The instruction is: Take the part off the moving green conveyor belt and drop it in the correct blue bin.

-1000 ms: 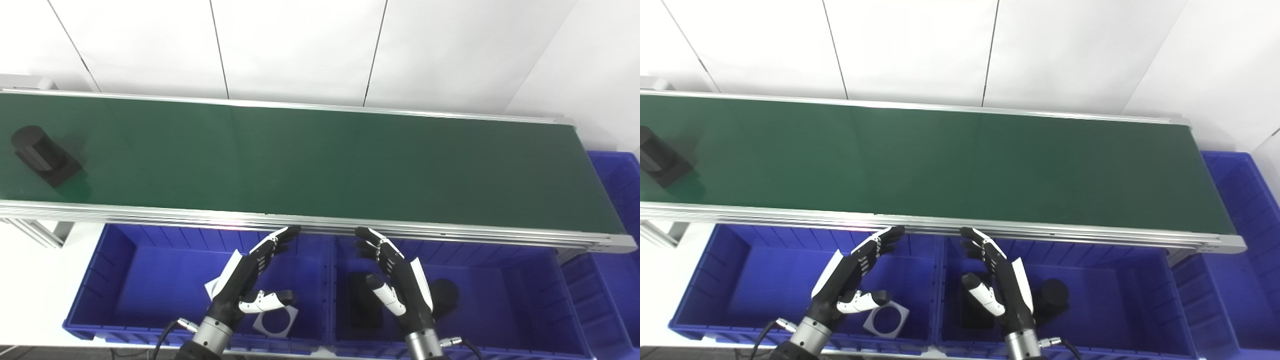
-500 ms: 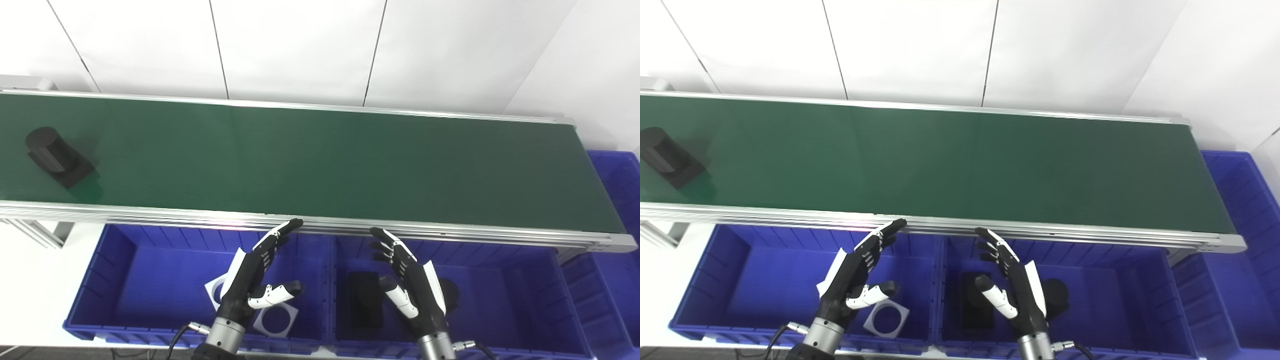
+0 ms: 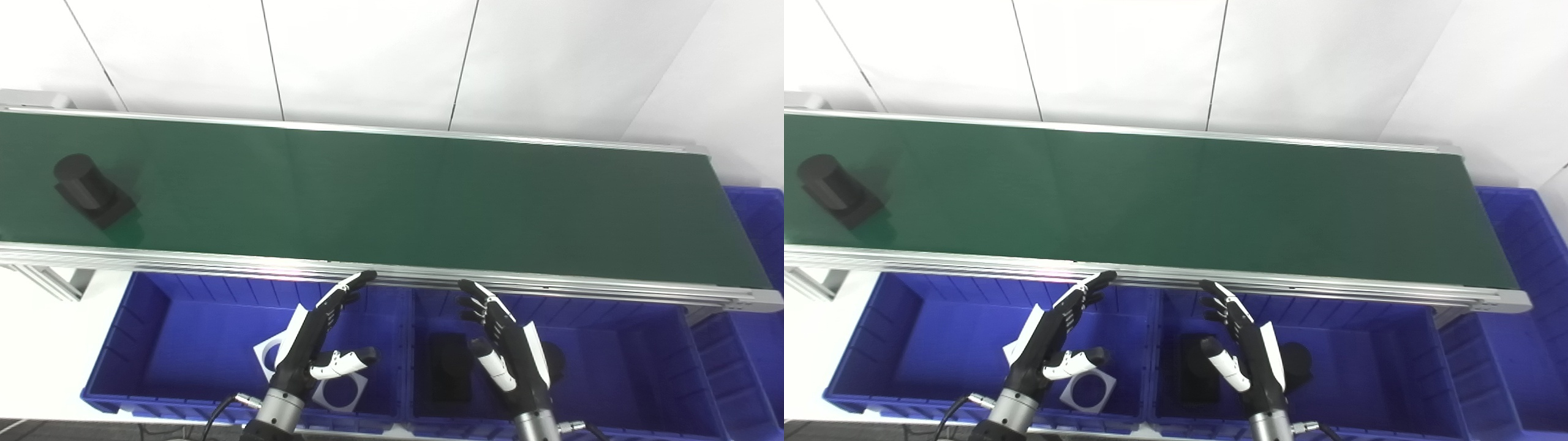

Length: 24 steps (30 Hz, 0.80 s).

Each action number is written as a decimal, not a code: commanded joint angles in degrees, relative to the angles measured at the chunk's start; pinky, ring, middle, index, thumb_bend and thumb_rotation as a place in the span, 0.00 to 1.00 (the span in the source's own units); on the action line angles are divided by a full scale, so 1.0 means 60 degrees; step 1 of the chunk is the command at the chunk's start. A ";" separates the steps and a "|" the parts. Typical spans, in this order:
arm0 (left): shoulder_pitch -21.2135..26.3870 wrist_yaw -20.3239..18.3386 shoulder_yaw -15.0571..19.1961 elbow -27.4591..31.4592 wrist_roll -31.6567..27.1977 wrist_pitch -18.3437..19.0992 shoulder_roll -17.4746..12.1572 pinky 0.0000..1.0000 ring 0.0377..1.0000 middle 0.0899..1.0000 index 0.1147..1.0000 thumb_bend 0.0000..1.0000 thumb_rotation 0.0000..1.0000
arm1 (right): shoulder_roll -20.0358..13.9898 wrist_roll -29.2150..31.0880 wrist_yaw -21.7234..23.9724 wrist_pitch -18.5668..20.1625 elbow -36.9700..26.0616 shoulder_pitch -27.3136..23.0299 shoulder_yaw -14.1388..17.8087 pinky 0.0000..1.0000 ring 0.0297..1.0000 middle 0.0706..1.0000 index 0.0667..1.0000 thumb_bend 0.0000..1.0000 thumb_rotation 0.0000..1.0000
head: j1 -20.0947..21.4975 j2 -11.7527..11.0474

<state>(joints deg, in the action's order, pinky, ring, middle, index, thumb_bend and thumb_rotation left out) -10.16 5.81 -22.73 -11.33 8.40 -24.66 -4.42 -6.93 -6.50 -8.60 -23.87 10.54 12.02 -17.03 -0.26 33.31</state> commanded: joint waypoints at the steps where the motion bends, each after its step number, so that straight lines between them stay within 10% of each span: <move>1: 0.0251 0.0281 -0.0169 0.0074 0.0071 -0.0377 -0.0056 0.84 0.88 0.87 0.79 0.98 0.69 | -0.0035 0.0048 -0.0123 -0.0509 -0.0093 -0.0100 -0.0026 0.75 0.81 0.86 0.82 0.84 0.90 | -0.0069 -0.0075; 24: 0.0653 0.0823 -0.0815 -0.0846 -0.0198 -0.0377 0.0054 0.77 0.84 0.85 0.76 1.00 0.65 | -0.0284 0.0514 0.0122 -0.0510 0.0525 -0.0315 0.0134 0.76 0.82 0.86 0.82 0.85 0.87 | -0.1218 -0.1047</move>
<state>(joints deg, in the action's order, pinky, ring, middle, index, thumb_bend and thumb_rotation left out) -7.35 9.47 -27.26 -17.26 6.77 -24.71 -5.02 -8.30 -4.29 -8.44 -23.89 14.43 10.98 -16.71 -7.56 26.98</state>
